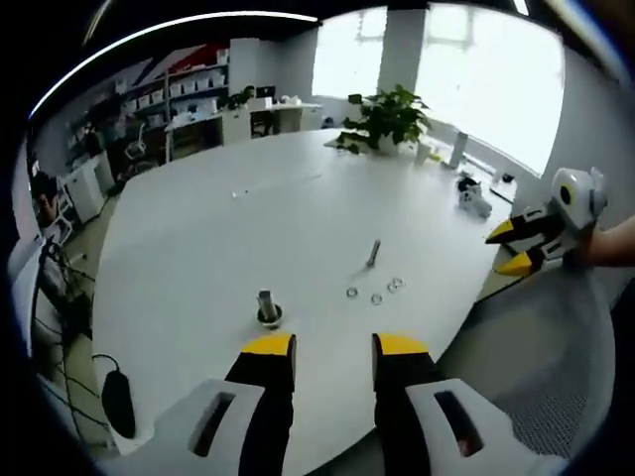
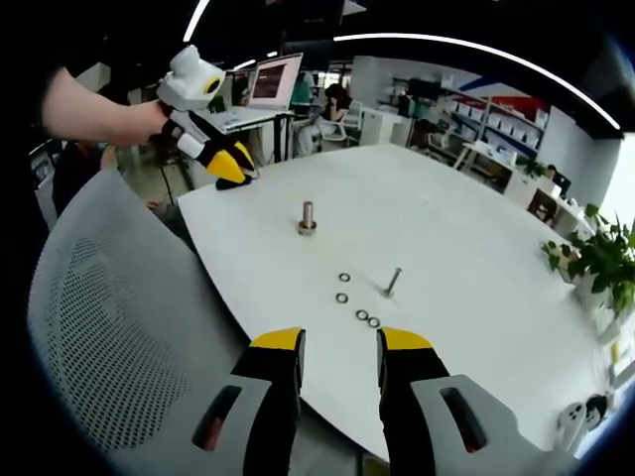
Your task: Place the washer onto the threaded stud by aligning its center hole with the stud, sliding it down to the base, and recovering from edge contact or off-axis alignment until the washer reaches the visible bottom stop.
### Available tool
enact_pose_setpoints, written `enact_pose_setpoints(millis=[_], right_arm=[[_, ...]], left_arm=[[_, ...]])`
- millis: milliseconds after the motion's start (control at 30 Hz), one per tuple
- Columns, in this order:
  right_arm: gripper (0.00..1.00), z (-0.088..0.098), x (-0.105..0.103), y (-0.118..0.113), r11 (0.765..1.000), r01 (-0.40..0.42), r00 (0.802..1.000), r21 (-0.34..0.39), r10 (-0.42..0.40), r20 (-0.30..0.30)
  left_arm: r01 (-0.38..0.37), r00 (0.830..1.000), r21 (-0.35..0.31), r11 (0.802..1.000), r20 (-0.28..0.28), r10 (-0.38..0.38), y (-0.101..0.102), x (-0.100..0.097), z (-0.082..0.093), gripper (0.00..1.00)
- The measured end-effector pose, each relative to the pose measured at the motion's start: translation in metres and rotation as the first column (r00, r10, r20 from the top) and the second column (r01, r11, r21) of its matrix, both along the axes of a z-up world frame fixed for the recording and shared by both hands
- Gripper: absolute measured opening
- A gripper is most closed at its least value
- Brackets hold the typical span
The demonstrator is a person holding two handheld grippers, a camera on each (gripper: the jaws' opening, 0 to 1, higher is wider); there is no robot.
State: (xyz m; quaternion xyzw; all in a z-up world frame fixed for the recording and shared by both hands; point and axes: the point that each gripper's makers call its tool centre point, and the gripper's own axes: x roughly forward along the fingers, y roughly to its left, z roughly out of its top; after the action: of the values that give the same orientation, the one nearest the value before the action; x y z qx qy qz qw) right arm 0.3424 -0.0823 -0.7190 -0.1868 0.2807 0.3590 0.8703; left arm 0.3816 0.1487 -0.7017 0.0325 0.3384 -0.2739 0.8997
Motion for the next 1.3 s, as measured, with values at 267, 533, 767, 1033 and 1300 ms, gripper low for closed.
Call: enact_pose_setpoints(millis=[267, 533, 767, 1033, 1300], right_arm=[[0.31, -0.002, 0.001, -0.001, 1.000, 0.005, 1.000, -0.007, -0.005, -0.011], [0.31, -0.002, 0.001, -0.003, 1.000, 0.013, 1.000, -0.011, -0.013, -0.009], [0.31, -0.004, 0.003, -0.005, 1.000, 0.020, 1.000, -0.017, -0.020, -0.009], [0.31, -0.004, 0.003, -0.005, 0.999, 0.019, 1.000, -0.027, -0.020, -0.008], [0.31, -0.008, 0.002, -0.005, 0.999, 0.011, 1.000, -0.034, -0.012, -0.025]], left_arm=[[-0.046, 0.999, -0.057, 0.997, 0.005, 0.046, 0.003, -0.025, 0.002, 0.33], [-0.026, 0.998, -0.097, 0.995, 0.062, 0.032, -0.006, -0.034, 0.019, 0.34], [-0.033, 0.996, -0.136, 0.990, 0.075, 0.043, -0.010, -0.044, 0.021, 0.34], [-0.053, 0.994, -0.087, 0.995, 0.094, 0.061, -0.011, -0.047, 0.012, 0.29], [-0.085, 0.985, -0.083, 0.993, 0.144, 0.096, -0.006, -0.036, 0.021, 0.31]])
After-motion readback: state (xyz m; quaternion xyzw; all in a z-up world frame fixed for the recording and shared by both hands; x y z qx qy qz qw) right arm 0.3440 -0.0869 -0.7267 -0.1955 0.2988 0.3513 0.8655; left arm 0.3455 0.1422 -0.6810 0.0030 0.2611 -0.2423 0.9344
